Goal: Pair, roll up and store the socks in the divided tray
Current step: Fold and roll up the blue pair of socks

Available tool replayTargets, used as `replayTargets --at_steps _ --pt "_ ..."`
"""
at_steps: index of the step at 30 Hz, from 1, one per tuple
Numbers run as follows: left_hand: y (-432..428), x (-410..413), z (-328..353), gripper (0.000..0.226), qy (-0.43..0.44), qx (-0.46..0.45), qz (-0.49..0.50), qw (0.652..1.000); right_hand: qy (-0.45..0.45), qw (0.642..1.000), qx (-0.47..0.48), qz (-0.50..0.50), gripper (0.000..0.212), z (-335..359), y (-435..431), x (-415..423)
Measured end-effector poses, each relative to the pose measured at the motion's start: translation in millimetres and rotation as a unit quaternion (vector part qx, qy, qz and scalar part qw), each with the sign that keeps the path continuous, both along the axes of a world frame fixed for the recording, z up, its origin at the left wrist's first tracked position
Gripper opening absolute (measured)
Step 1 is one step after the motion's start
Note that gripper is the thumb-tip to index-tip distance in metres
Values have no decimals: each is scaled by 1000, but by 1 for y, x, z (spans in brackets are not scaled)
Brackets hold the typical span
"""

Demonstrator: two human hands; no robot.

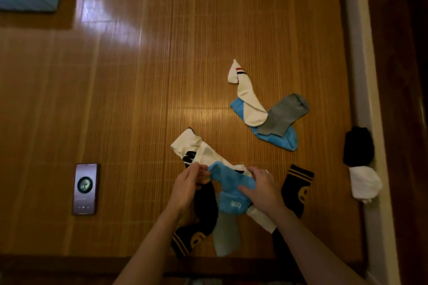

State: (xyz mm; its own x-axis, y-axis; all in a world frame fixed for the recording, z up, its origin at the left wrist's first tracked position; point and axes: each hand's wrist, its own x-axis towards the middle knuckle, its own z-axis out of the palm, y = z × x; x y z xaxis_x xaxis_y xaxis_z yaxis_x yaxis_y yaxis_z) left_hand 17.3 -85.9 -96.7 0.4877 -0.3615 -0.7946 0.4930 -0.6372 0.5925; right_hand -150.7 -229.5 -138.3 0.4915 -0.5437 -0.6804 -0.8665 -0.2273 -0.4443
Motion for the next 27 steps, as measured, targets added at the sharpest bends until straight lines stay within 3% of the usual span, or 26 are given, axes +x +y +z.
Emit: replayTargets --at_steps 2,5,9,13,16,18,21,27 --pt "8 3 -4 41 4 1 -13 1000 27 999 -10 20 59 -5 9 8" --pt "18 8 -10 36 10 4 -47 999 47 997 -36 45 32 -10 13 20" --pt "25 13 -10 28 18 11 -76 997 -64 993 44 -83 19 -2 13 39" --pt "19 14 2 30 62 17 -78 995 -163 929 204 -263 21 22 13 56" --pt "4 9 14 38 180 -48 14 982 -206 895 260 -296 21 38 17 64" --pt "-5 7 21 38 213 -99 48 971 -229 888 266 -297 17 46 18 65" --pt "-16 5 29 42 172 -120 46 977 -242 881 277 -297 17 57 14 62" --pt "-29 -1 42 23 20 -107 32 994 -268 861 233 -364 8 81 -4 45"
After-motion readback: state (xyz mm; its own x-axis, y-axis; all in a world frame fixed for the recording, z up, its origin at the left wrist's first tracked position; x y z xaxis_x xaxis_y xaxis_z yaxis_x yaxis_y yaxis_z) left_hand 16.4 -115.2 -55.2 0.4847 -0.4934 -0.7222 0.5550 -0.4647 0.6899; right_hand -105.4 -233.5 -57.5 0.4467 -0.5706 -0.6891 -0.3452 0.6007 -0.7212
